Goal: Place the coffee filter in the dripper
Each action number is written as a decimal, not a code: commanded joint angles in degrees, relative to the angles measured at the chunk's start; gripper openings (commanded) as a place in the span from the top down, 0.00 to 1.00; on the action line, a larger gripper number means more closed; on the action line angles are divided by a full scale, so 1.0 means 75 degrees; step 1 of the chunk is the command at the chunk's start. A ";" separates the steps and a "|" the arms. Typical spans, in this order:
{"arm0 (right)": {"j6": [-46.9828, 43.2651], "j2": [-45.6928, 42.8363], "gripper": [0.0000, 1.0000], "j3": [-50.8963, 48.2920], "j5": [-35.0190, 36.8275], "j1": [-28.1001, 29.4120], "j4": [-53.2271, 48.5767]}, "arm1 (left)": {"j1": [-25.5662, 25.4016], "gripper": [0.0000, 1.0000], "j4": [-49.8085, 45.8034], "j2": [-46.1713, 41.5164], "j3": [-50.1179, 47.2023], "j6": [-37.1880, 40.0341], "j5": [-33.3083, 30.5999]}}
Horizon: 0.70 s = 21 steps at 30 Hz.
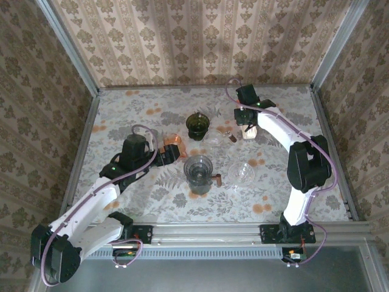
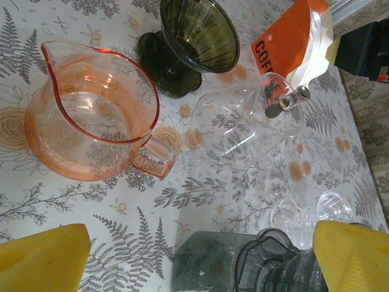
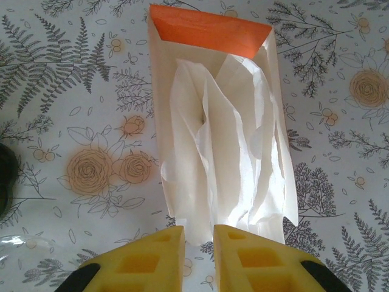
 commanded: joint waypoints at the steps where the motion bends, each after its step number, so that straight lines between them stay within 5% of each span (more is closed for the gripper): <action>1: -0.0094 0.0111 0.79 0.0296 0.0207 -0.0109 -0.0094 | 0.0085 0.04 -0.0049 -0.0012 0.0126 0.0144 0.0106; 21: 0.0484 0.1460 0.83 0.2055 -0.0018 -0.0270 -0.0554 | 0.0299 0.04 0.0059 0.0276 0.0195 0.0156 0.0267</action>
